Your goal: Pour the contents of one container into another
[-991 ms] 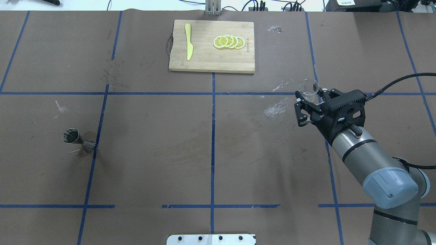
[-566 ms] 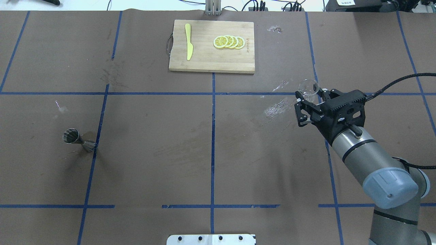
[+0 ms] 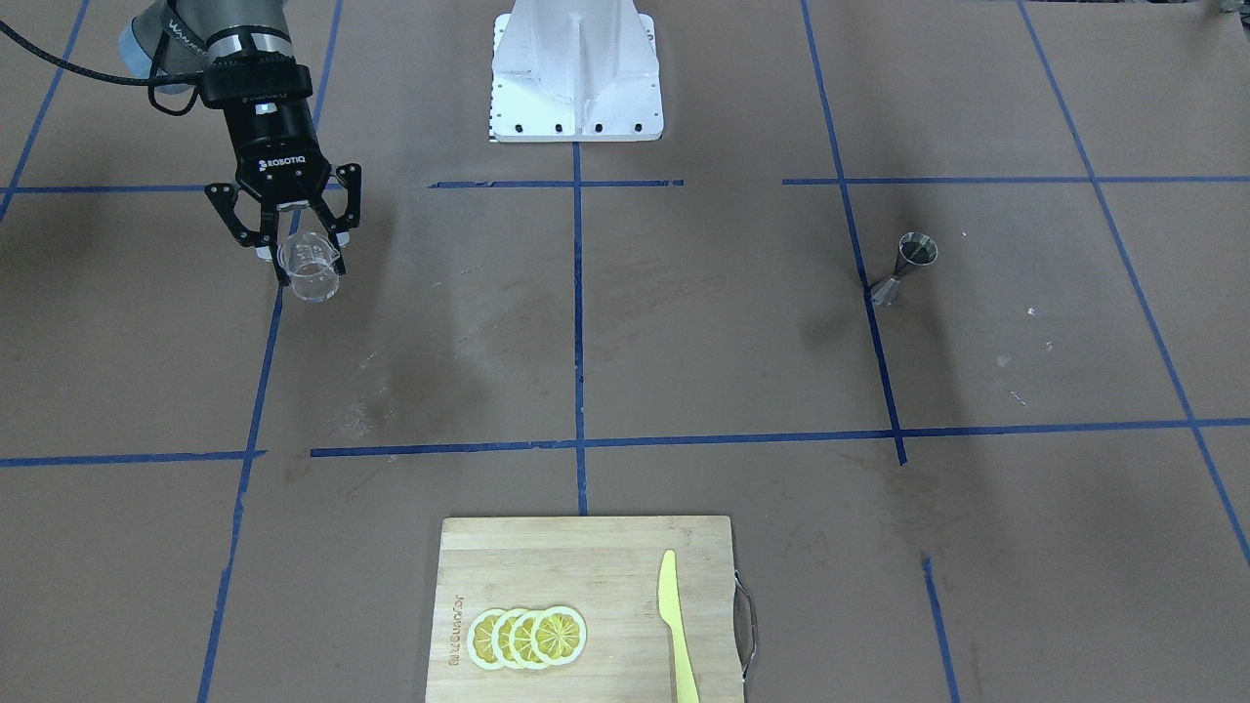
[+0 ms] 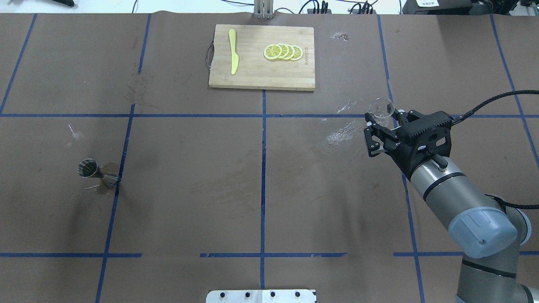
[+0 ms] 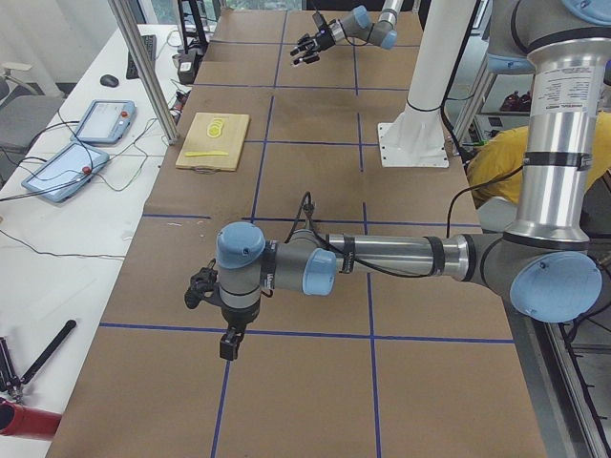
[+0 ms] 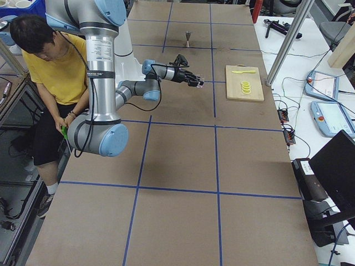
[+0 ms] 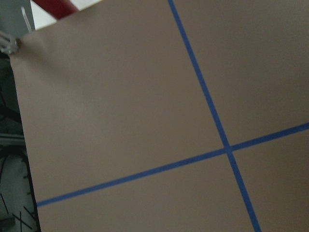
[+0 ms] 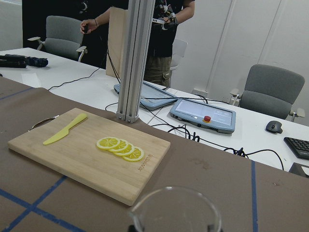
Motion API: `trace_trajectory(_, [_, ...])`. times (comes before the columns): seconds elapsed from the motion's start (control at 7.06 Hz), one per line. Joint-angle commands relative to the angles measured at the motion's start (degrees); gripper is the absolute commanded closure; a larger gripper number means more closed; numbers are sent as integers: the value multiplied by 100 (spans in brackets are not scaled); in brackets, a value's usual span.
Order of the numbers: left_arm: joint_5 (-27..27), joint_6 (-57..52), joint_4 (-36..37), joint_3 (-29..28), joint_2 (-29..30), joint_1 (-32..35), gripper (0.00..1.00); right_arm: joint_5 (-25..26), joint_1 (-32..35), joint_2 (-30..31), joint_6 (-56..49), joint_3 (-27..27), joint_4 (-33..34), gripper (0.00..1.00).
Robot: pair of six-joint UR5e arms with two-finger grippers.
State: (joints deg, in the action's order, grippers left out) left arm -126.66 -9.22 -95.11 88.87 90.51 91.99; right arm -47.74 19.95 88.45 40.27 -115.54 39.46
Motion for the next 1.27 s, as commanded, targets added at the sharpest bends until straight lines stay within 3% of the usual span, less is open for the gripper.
trace_trajectory(0.0, [-1126, 17, 170, 181, -557, 3, 0, -85, 0, -3, 7, -13, -9, 100])
trace_trajectory(0.28, [-1168, 17, 186, 437, -569, -6, 0, -374, 61, 84, 286, -100, -9, 100])
trace_trajectory(0.71, [-1133, -1, 160, 508, -525, -14, 0, -412, 106, 785, 1532, -180, -18, 100])
trace_trajectory(0.99, [-1115, 8, 89, 517, -516, -14, 0, -298, 97, 1278, 1861, 64, -672, 100])
trace_trajectory(1.13, [-1115, 8, 89, 517, -508, -14, 0, 77, 62, 1297, 1870, 493, -1042, 100])
